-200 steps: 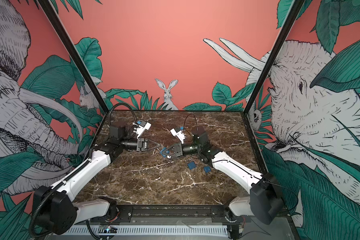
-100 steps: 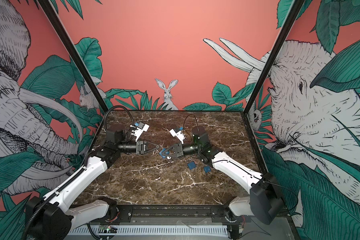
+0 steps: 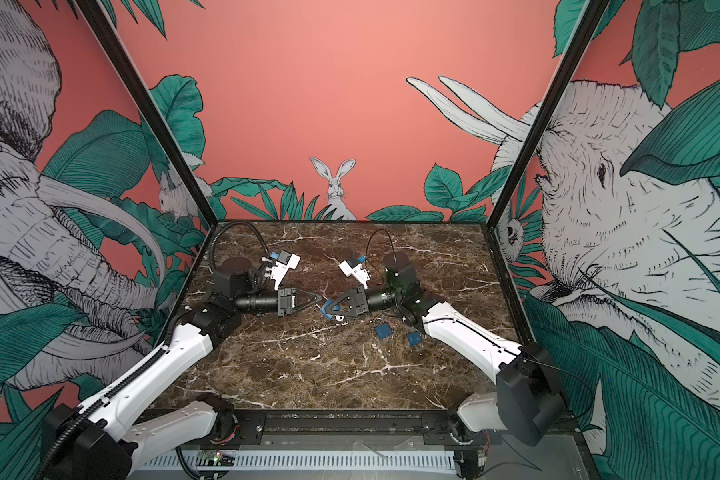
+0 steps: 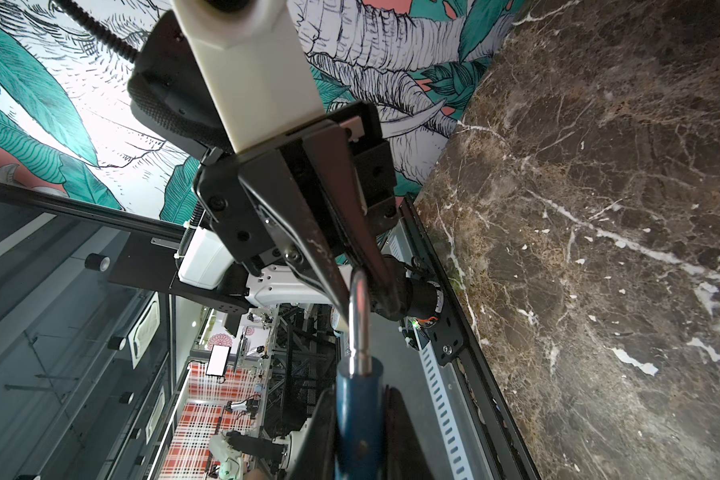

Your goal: Lock with the key

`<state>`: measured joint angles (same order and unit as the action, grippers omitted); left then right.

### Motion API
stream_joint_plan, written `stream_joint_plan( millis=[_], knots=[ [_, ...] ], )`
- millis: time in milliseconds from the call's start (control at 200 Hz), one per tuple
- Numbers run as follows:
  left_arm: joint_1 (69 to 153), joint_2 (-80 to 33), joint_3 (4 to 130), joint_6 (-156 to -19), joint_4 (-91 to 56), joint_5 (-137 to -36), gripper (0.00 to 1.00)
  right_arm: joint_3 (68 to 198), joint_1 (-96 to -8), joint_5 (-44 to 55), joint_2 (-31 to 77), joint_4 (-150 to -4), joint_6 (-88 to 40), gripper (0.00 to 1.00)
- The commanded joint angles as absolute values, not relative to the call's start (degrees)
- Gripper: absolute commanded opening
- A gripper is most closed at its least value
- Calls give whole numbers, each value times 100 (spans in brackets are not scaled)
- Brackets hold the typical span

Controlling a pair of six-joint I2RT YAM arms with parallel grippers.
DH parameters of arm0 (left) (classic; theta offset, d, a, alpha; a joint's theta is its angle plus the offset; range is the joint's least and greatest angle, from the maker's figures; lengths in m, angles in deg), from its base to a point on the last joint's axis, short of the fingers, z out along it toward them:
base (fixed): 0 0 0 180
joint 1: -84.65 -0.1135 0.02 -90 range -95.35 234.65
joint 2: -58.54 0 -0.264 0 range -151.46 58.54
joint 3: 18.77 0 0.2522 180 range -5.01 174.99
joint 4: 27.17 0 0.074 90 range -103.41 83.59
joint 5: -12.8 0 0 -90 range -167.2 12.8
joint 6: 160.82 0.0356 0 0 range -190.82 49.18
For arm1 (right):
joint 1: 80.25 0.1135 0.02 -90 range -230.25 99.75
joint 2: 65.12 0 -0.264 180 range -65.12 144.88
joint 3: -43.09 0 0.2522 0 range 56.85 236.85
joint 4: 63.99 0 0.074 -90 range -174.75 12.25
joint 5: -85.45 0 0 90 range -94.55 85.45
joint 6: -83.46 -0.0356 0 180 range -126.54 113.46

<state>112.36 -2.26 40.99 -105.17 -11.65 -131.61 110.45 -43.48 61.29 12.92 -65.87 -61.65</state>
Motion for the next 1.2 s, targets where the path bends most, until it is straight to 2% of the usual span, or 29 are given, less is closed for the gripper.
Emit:
stream_joint_plan(
  millis=[0, 210, 455, 725, 880, 1195],
  knots=[
    [12032, -365, 3624, -10620, -573, -13569, 0, 11686, -4269, 5469, 1301, -4805, -6112, 0],
    [12450, -279, 3413, -10963, -866, -13388, 0, 11720, -4269, 5460, 1388, -4849, -6042, 0],
    [12437, -79, 3590, -10744, -721, -13028, 0, 11638, -4272, 5456, 1434, -5008, -5903, 0],
    [11534, -398, 4100, -10759, -1022, -13522, 0, 11380, -4272, 5236, 1362, -6192, -4922, 0],
    [11459, -717, 4589, -10419, -704, -13739, 0, 11386, -4265, 5053, 1433, -6672, -4552, 0],
    [11130, -1000, 4632, -10652, -997, -14148, 2, 11608, -4272, 4819, 1374, -7584, -3870, 0]
  ],
)
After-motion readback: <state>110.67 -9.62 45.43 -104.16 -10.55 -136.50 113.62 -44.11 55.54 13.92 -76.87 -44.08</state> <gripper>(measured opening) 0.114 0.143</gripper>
